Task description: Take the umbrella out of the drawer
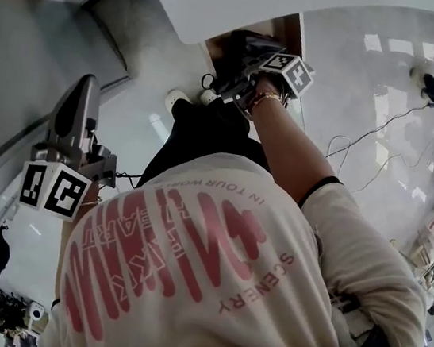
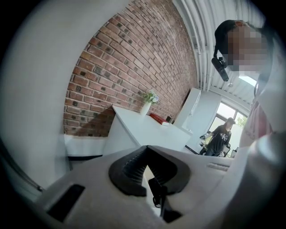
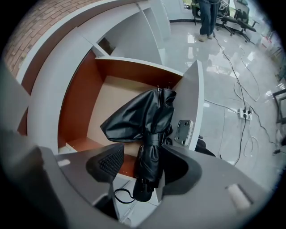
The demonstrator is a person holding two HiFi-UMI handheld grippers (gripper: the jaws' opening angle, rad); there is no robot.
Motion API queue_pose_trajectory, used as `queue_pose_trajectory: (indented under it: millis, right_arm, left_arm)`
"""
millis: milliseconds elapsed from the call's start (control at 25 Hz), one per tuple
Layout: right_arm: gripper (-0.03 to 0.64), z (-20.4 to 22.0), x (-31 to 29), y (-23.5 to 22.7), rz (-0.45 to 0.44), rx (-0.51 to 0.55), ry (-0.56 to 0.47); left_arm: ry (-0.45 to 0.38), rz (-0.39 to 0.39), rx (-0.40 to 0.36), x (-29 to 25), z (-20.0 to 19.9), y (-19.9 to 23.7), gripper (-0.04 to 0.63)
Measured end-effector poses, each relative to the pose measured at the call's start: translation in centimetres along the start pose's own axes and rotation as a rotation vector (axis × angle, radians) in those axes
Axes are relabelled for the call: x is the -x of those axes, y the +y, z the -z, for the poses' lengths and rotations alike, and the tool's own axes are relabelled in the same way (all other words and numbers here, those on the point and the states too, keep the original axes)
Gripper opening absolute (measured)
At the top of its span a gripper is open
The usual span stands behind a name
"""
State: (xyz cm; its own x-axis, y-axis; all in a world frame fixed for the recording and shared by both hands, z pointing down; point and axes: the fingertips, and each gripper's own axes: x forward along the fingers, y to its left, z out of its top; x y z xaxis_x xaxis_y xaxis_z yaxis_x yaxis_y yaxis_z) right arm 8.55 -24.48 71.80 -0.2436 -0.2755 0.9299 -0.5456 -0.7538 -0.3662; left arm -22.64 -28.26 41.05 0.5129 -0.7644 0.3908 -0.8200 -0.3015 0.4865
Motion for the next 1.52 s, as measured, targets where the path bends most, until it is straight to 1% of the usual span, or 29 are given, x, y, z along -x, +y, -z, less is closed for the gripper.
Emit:
queue_pose_trajectory:
  millis: [240, 400, 520, 760, 1080, 1280, 1360, 1520]
  right_arm:
    - [0.287, -1.3, -1.1, -0.6, 0.055, -0.080, 0.030]
    - [0.298, -1.5, -2.2, -0.7, 0.066, -0.131, 0.040]
    - [0.302, -1.7, -3.3, -0.9, 0.080, -0.147, 0.051]
    - [0.310, -1.1, -4.6, -1.3, 0.127, -0.112, 0.082]
    - [0.319, -1.6, -5.2, -1.7, 0.205, -0.076, 0.099]
    - [0.318, -1.6, -5.5, -2.0, 0.250, -0.089, 0.131]
    - [0.318, -1.7, -5.7, -2.2, 0.271, -0.094, 0.126]
    - [0.298, -2.1, -6.5, -3.2, 0.323, -0.056, 0.101]
  left_arm:
    - [-0.037, -0.121, 0.041, 2.0, -0.2, 0.2, 0.003]
    - [-0.049, -0.185, 0.055, 3.1, 0.3, 0.1, 0.003]
    - [-0.061, -0.226, 0.059, 3.8, 0.9, -0.2, 0.003]
    - [-0.084, -0.295, 0.079, 5.2, 1.9, 0.1, 0.003]
    - [-0.091, -0.337, 0.096, 5.1, 2.5, -1.3, 0.003]
    - [-0.094, -0.371, 0.097, 5.7, 3.0, -2.0, 0.003]
    - [-0.092, -0.381, 0.099, 5.9, 3.3, -2.3, 0.003]
    - [-0.096, -0.408, 0.108, 6.5, 3.6, -2.6, 0.003]
